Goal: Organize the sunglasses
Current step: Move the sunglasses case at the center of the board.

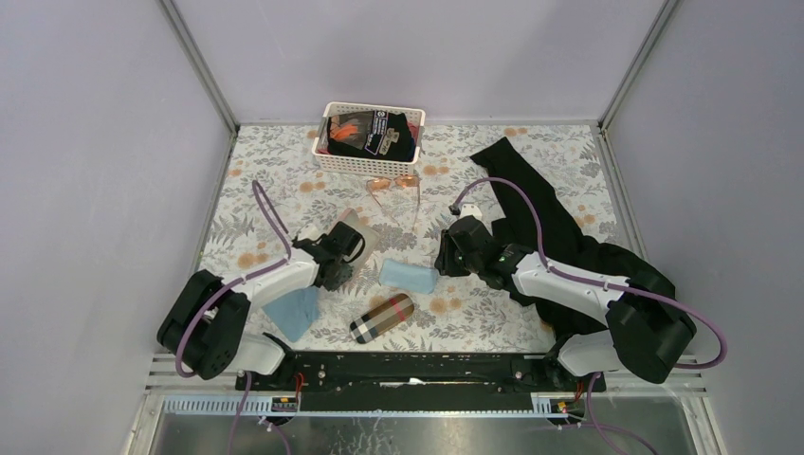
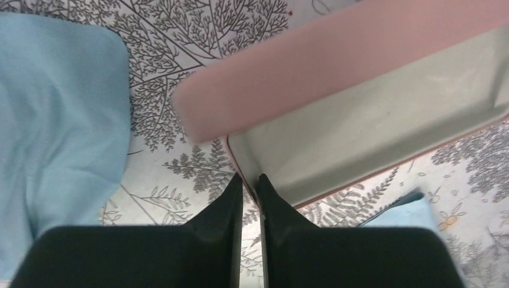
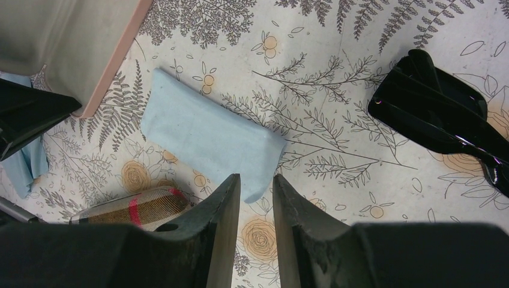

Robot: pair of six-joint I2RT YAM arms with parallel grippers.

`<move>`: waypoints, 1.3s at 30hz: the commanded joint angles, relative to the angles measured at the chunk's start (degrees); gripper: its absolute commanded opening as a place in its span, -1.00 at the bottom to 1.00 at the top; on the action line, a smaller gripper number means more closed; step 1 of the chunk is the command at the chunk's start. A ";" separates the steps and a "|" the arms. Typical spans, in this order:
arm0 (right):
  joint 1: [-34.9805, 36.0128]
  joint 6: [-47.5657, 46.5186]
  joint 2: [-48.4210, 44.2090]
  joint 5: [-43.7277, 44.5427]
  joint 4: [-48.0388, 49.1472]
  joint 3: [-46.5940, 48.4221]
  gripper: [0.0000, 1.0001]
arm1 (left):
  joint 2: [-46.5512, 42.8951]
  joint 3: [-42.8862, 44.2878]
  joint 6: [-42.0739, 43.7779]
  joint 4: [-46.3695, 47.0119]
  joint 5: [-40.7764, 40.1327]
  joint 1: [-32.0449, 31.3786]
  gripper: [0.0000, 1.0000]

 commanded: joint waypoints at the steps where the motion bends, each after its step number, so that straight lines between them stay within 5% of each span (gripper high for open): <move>1: -0.12 -0.82 -0.22 -0.57 1.16 0.65 -0.32 | 1.77 -0.84 2.28 5.67 0.14 0.32 -0.84; 4: -0.12 -0.73 -0.05 -0.64 1.20 0.65 -0.32 | 2.12 -0.12 6.36 6.97 0.55 0.43 -1.00; 24: -0.17 -0.29 -0.41 -1.04 0.39 0.31 -0.32 | 10.39 8.30 15.37 6.63 -4.10 10.72 -1.00; 26: -0.12 -0.29 -0.48 -0.99 0.32 0.32 -0.32 | 11.31 9.27 17.07 6.40 -3.64 10.78 -0.84; 30: -0.12 -0.14 -0.48 -1.09 -0.04 0.85 -0.32 | 10.66 9.89 19.33 5.82 -2.91 10.81 -0.20; 39: -0.12 2.67 -0.43 -0.86 -0.53 0.38 -0.15 | -3.48 10.82 22.73 0.56 -2.54 8.62 -0.07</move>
